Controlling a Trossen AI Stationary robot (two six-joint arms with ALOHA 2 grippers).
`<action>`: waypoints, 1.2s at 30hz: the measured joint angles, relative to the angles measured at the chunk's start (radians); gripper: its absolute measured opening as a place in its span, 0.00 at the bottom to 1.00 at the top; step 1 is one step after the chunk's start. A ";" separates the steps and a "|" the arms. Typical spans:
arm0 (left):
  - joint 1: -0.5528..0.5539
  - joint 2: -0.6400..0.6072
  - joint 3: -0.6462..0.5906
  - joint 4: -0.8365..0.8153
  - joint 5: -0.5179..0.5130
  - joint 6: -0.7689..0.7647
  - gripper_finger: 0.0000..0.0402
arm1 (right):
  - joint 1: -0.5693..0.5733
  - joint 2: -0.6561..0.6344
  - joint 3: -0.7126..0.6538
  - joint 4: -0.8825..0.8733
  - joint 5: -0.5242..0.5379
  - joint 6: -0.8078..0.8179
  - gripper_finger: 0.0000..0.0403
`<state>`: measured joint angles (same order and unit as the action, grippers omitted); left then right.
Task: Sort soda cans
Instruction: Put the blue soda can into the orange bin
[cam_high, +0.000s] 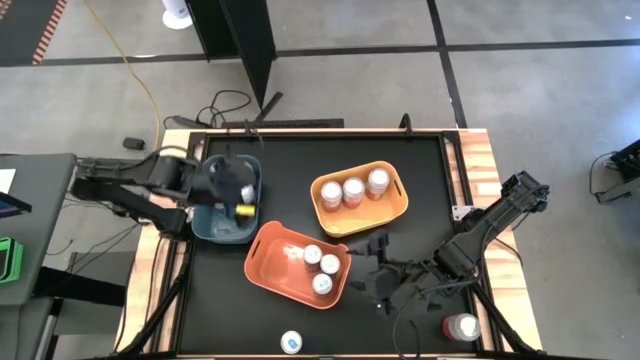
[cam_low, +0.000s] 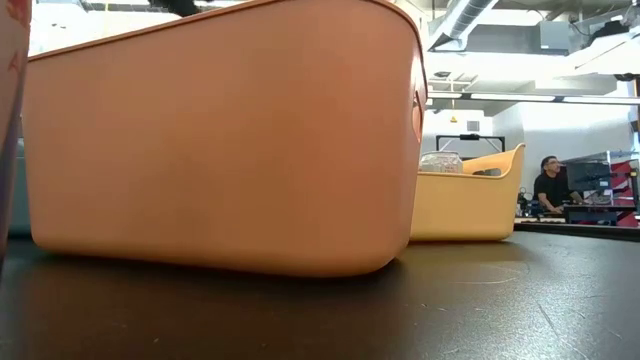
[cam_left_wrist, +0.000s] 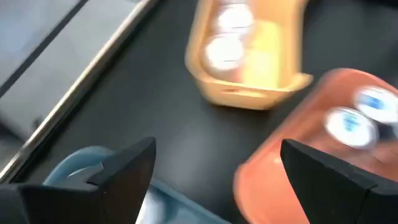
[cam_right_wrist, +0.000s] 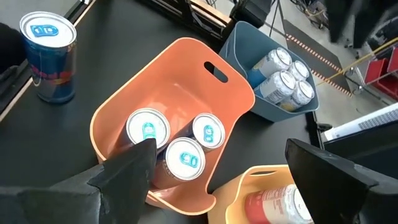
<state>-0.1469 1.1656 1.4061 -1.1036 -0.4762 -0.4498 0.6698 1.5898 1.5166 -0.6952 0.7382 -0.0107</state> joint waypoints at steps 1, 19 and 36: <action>-0.038 0.005 -0.003 0.022 0.000 0.017 0.85 | 0.002 0.000 0.000 -0.004 0.000 0.013 0.92; -0.606 0.269 -0.004 0.293 0.183 0.247 0.85 | 0.024 0.000 0.000 0.005 0.009 0.198 0.92; -0.603 0.472 0.036 0.442 0.289 0.317 0.85 | 0.021 0.000 0.000 0.026 0.023 0.159 0.92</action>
<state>-0.7502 1.6371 1.4422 -0.6618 -0.1875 -0.1326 0.6910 1.5898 1.5166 -0.6690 0.7614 0.1485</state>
